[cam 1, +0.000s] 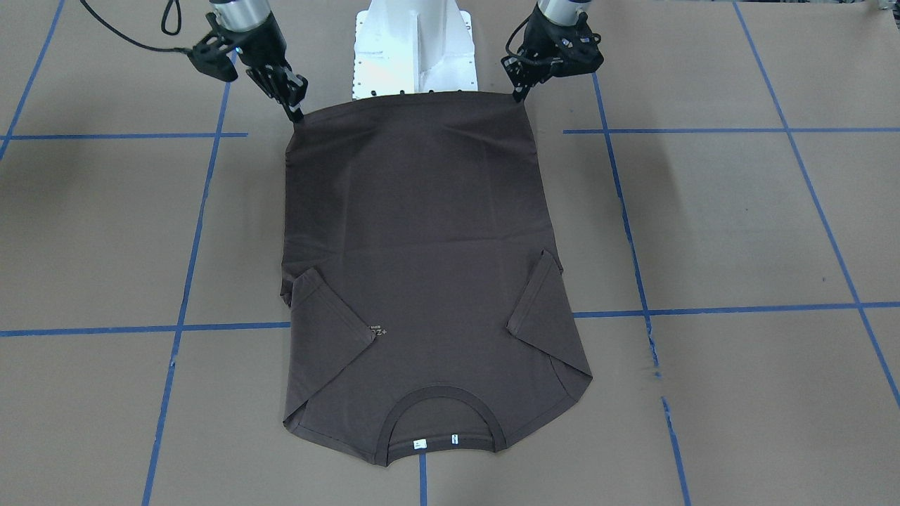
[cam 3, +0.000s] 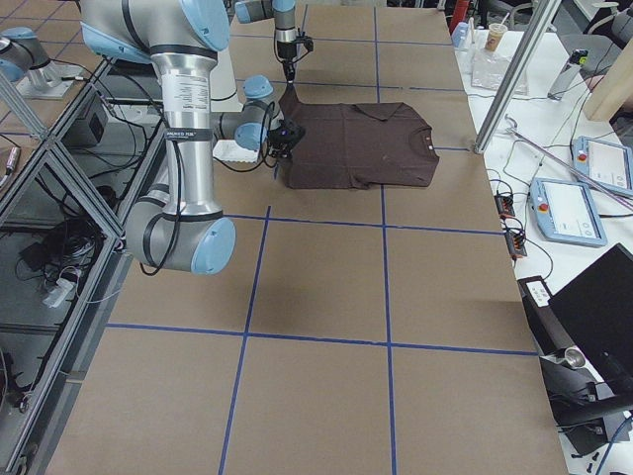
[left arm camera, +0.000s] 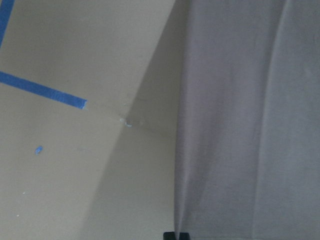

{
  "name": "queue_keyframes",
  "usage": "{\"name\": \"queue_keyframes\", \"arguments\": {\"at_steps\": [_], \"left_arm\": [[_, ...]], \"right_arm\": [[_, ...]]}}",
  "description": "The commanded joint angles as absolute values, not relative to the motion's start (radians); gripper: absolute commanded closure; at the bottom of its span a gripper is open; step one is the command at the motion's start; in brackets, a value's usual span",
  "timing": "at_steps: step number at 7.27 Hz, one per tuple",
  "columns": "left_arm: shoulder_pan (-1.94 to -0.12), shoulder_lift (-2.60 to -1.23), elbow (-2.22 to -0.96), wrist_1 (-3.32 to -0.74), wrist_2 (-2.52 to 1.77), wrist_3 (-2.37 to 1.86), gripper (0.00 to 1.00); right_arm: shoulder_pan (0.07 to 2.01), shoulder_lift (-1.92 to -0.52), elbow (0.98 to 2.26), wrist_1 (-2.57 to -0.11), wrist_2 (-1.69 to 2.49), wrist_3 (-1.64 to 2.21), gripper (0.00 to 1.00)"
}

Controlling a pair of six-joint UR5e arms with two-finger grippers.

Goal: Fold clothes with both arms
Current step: 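Lift the hem with both grippers and fold it toward the collar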

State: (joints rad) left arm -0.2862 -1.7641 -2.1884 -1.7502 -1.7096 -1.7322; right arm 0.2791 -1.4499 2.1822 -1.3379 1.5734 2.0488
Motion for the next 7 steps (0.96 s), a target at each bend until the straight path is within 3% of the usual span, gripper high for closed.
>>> {"name": "queue_keyframes", "arguments": {"at_steps": [1, 4, 7], "left_arm": [[-0.469, -1.930, -1.974, -1.762, -1.710, -1.556, 1.00], [-0.668, -2.052, -1.710, -1.917, -1.710, -1.349, 1.00], [-0.794, -2.175, -1.403, -2.095, -1.701, -1.220, 1.00]], "right_arm": [[0.520, -1.230, 1.949, -1.339, 1.720, 1.907, 1.00], [0.733, -0.998, 1.586, -1.325, 1.799, 1.745, 1.00], [0.811, -0.820, 1.319, -1.321, 1.847, 1.659, 1.00]]}}
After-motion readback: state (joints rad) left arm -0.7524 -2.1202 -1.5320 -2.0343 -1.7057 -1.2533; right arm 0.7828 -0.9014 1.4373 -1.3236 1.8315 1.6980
